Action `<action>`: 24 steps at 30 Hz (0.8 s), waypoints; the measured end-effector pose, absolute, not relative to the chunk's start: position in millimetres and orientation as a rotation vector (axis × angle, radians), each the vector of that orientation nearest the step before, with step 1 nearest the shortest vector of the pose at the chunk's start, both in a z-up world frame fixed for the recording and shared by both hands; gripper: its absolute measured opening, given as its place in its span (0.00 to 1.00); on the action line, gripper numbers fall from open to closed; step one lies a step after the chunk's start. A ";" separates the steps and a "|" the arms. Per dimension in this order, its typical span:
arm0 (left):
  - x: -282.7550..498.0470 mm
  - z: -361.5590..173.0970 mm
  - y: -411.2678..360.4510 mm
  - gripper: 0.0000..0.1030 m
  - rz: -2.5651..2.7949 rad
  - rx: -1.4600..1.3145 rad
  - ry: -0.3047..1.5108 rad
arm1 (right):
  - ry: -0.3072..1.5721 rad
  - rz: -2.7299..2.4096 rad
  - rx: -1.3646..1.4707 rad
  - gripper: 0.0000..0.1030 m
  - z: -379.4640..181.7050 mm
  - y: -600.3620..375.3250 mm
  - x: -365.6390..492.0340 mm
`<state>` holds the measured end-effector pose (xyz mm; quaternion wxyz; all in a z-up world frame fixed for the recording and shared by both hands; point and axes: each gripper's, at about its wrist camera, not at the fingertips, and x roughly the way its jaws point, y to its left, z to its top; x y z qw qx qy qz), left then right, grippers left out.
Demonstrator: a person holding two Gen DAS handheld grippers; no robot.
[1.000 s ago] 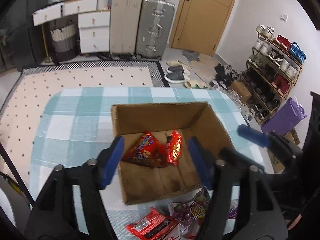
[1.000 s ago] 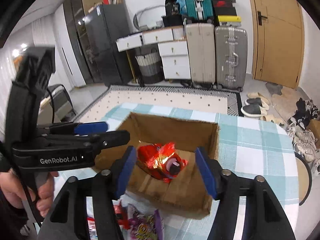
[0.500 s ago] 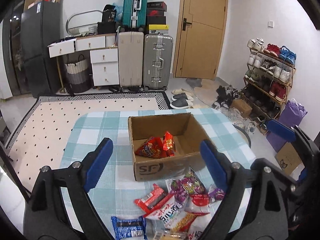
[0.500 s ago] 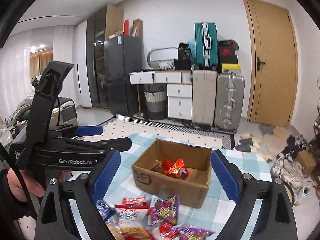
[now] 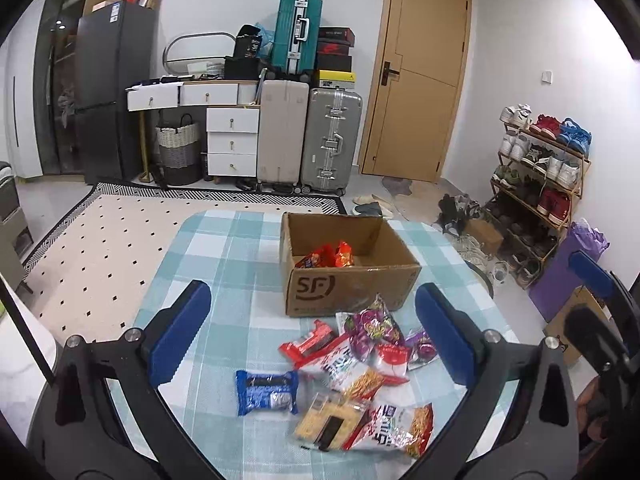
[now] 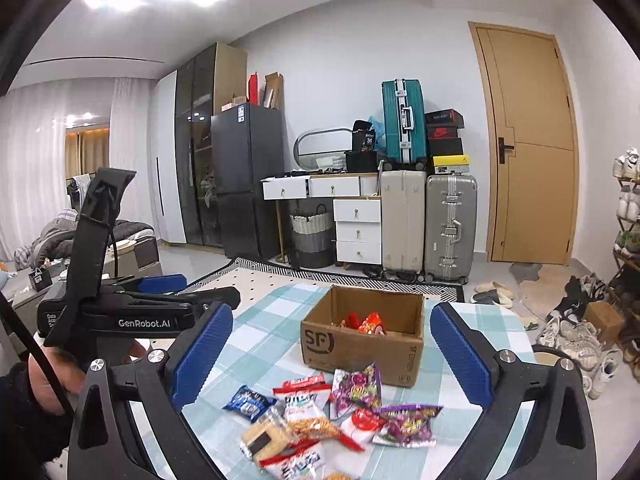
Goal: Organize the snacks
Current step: 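Withdraw both grippers from the box back toward the snack pile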
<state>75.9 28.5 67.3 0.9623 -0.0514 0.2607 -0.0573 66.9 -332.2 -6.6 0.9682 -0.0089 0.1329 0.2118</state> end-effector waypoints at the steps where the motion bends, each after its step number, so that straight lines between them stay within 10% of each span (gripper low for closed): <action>1: 71.0 65.6 30.5 0.99 -0.114 -0.105 0.530 | 0.268 0.430 -0.018 0.99 -7.7 -332.1 59.7; 24: 19.2 -34.1 69.9 0.99 -0.070 -0.164 0.592 | 0.433 0.441 0.029 0.99 -104.1 -336.8 24.9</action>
